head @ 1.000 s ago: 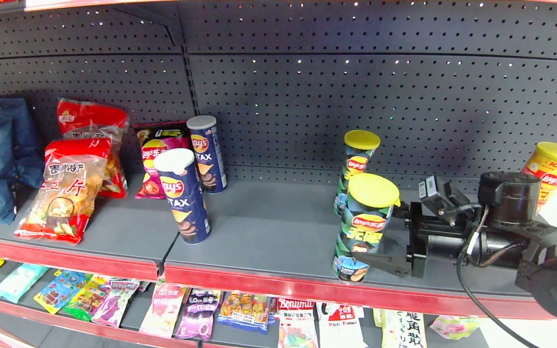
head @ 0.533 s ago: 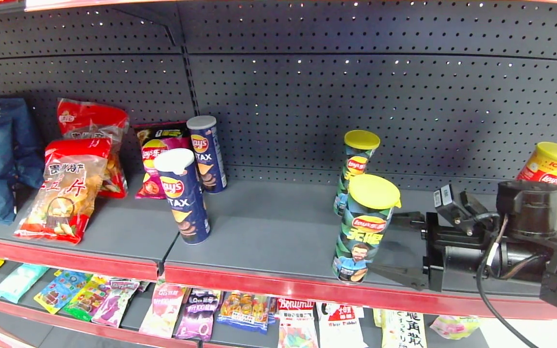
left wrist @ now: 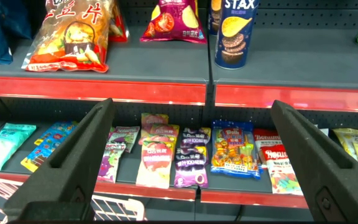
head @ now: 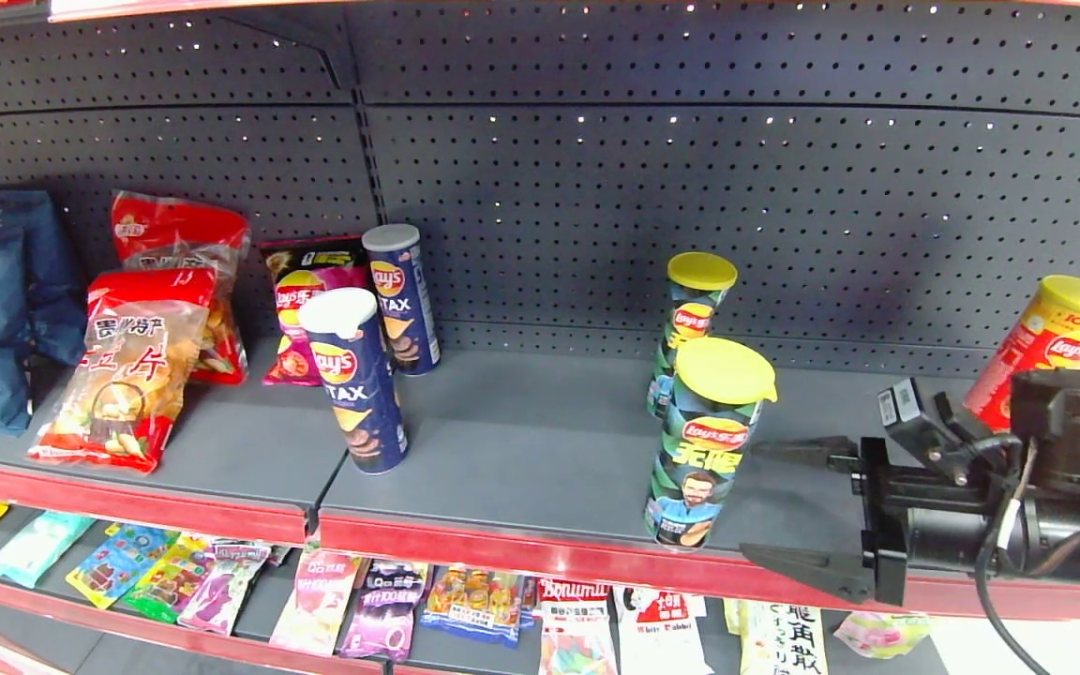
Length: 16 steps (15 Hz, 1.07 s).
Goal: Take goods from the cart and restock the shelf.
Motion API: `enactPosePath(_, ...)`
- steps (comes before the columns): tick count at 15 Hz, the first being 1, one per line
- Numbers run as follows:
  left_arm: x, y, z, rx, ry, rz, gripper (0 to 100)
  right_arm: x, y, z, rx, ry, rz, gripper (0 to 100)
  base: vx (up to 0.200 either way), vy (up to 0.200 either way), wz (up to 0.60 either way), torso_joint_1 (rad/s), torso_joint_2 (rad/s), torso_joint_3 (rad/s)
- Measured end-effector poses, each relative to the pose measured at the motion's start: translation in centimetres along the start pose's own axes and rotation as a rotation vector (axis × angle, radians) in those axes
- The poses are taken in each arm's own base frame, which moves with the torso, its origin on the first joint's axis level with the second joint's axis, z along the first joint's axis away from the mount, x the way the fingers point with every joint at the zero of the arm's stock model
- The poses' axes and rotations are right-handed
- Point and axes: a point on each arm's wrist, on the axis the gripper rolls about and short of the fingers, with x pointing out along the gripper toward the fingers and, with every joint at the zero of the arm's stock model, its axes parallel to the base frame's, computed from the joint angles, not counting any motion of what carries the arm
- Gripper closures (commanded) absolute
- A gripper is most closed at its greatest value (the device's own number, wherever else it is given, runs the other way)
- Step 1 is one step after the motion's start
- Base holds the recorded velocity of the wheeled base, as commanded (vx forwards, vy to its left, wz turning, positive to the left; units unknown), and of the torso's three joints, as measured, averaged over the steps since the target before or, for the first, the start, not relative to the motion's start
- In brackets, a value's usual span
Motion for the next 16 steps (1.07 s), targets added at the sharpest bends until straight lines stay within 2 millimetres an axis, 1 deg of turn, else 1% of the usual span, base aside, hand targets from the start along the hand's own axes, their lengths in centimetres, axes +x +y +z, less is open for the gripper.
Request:
enactPosePath(2, 0.0, 0.0, 0.0, 0.000, 0.000, 0.000, 0, -1.1, 1.6, -1.1, 0.035, 0.028, 0.007, 0, 0.000, 0.000, 0.00, 0.000, 0.00, 0.000)
enactPosePath(8, 0.0, 0.0, 0.0, 0.000, 0.000, 0.000, 0, -3.5, 4.4, -1.6, 0.061, 0.058, -0.003, 0, 0.000, 0.000, 0.00, 0.000, 0.00, 0.000)
enactPosePath(10, 0.0, 0.0, 0.0, 0.000, 0.000, 0.000, 0, -4.6, 5.9, -2.4, 0.067, 0.062, -0.010, 0, 0.000, 0.000, 0.00, 0.000, 0.00, 0.000)
enactPosePath(12, 0.0, 0.0, 0.0, 0.000, 0.000, 0.000, 0, -6.0, 7.4, -3.1, 0.063, 0.053, -0.036, 0, 0.000, 0.000, 0.00, 0.000, 0.00, 0.000)
enactPosePath(14, 0.0, 0.0, 0.0, 0.000, 0.000, -0.001, 0, -7.3, 8.3, -3.4, 0.046, 0.038, -0.102, 0, 0.000, 0.000, 0.00, 0.000, 0.00, 0.000)
enactPosePath(16, 0.0, 0.0, 0.0, 0.000, 0.000, 0.000, 0, -7.9, 8.9, -3.5, 0.018, 0.033, -0.141, 0, 0.000, 0.000, 0.00, 0.000, 0.00, 0.000)
